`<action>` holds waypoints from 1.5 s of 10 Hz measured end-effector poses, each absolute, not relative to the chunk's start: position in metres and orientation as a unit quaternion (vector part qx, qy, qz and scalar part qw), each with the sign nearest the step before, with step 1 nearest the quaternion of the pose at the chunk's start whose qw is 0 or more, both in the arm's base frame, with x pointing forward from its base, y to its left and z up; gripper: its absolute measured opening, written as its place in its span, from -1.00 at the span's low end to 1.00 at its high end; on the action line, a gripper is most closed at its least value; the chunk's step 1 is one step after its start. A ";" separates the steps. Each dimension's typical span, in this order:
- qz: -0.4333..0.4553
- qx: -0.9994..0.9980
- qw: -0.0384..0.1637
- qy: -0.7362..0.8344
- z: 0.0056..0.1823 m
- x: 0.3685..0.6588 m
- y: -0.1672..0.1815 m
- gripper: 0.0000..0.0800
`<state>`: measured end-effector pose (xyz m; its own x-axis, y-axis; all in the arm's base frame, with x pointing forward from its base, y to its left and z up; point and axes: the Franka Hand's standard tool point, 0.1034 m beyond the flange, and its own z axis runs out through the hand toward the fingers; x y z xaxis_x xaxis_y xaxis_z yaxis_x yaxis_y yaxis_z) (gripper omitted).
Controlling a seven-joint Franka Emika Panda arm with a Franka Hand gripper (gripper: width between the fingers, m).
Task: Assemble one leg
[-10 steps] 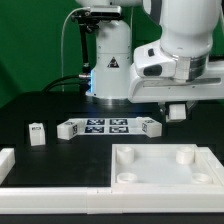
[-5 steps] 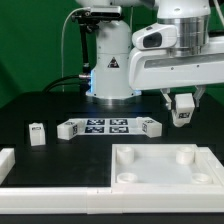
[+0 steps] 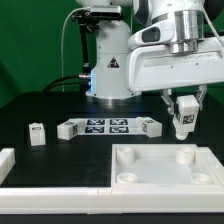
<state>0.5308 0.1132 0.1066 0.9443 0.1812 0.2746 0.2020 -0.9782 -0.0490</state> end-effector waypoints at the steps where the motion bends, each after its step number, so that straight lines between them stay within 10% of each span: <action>1: -0.145 -0.984 0.038 -0.102 0.111 0.541 0.112 -0.27; 15: -0.229 -0.963 0.033 -0.141 0.101 0.608 0.121 -0.27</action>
Offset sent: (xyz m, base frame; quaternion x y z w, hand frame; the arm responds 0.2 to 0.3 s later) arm 0.0000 0.0000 0.0000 0.0000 0.0000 0.0000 1.0000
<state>0.6078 0.1212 0.1008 0.8557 0.2564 0.4494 0.2864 -0.9581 0.0014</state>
